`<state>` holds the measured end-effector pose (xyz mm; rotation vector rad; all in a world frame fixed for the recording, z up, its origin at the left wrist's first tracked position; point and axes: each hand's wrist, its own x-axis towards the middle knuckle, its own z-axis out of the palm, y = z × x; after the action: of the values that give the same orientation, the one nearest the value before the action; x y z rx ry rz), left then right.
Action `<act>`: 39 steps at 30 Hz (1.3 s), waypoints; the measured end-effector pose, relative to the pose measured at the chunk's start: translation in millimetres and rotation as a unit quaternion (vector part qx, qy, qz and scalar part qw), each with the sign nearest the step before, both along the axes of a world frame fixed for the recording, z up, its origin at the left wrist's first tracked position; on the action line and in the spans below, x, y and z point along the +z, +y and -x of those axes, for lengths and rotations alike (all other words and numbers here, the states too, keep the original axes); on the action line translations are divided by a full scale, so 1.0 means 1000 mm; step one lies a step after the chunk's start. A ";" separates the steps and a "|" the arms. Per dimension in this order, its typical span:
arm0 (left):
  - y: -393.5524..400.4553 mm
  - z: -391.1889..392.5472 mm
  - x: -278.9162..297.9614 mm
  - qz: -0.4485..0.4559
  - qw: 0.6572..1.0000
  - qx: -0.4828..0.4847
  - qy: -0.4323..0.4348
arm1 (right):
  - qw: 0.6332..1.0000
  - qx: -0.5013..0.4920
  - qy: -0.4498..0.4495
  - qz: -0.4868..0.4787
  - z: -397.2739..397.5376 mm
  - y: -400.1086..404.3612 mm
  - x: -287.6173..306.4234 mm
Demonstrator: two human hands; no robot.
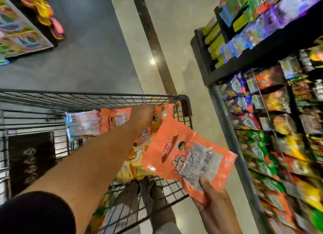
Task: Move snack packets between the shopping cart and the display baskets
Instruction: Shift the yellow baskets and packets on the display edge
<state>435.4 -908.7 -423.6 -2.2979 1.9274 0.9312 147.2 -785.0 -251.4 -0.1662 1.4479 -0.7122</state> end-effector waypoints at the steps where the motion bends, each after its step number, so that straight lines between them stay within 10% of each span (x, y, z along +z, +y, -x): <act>1: -0.001 0.002 -0.001 0.001 1.000 -0.007 -0.011 | 1.000 0.008 0.015 0.006 -0.003 -0.002 0.000; 6: 0.021 -0.009 0.019 0.016 0.997 -0.013 0.080 | 0.988 0.078 0.125 0.050 -0.024 -0.020 0.001; 15: 0.181 -0.070 0.108 0.052 0.923 0.334 0.182 | 0.955 0.269 0.123 0.005 -0.111 -0.081 -0.066; 27: 0.272 -0.028 0.178 0.059 0.905 0.370 0.199 | 0.907 0.336 0.246 -0.065 -0.151 -0.136 -0.182; 31: 0.285 -0.024 0.192 0.063 0.905 0.384 0.171 | 0.904 0.332 0.271 0.016 -0.143 -0.118 -0.152; 39: 0.305 0.013 0.258 0.154 0.882 0.429 0.117 | 0.774 0.515 0.208 0.305 -0.107 -0.050 -0.016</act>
<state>422.8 -604.0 -165.2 -3.4726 1.0866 1.0029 254.7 -834.9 -267.0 -1.5854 1.2099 -0.1743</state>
